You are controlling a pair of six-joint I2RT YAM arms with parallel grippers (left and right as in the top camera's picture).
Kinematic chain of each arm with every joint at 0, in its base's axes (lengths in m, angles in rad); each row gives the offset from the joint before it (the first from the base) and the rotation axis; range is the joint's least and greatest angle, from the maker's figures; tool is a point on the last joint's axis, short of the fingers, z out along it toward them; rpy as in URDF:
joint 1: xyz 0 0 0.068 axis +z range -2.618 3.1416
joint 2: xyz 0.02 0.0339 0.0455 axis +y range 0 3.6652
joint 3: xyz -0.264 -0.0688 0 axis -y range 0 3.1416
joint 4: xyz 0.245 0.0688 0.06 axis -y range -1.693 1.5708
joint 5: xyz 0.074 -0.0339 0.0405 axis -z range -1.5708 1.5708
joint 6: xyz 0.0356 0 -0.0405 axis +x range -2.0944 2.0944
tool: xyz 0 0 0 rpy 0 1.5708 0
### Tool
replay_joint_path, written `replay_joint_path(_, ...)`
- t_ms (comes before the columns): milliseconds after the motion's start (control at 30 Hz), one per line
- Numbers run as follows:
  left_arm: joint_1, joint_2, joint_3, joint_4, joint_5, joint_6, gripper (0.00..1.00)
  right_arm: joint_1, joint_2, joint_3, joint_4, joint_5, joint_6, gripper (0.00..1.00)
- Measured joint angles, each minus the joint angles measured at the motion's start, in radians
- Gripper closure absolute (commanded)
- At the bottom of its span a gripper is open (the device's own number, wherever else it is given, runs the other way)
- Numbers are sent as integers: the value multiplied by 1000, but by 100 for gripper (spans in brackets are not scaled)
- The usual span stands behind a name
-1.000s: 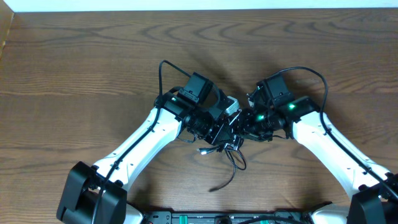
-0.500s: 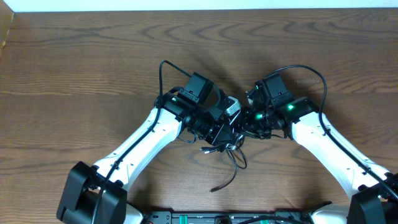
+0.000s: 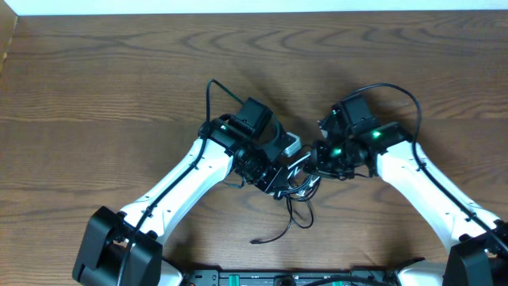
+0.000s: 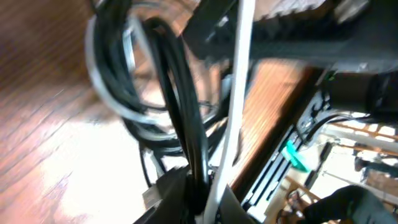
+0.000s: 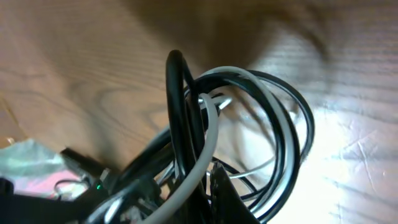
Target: Untangle cables
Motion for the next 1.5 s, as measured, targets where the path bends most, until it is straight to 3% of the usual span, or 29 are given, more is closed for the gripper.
replay_joint_path(1100, 0, 0, 0, 0, -85, 56, 93, -278, 0, 0, -53, -509, -139, 99)
replay_joint_path(1267, 0, 0, 0, 4, -85, 58, 92, -333, 0, -1, -27, -520, -54, 99)
replay_joint_path(1500, -37, 0, 0, 6, -87, 59, 93, -357, 0, -3, 22, -457, 192, 99)
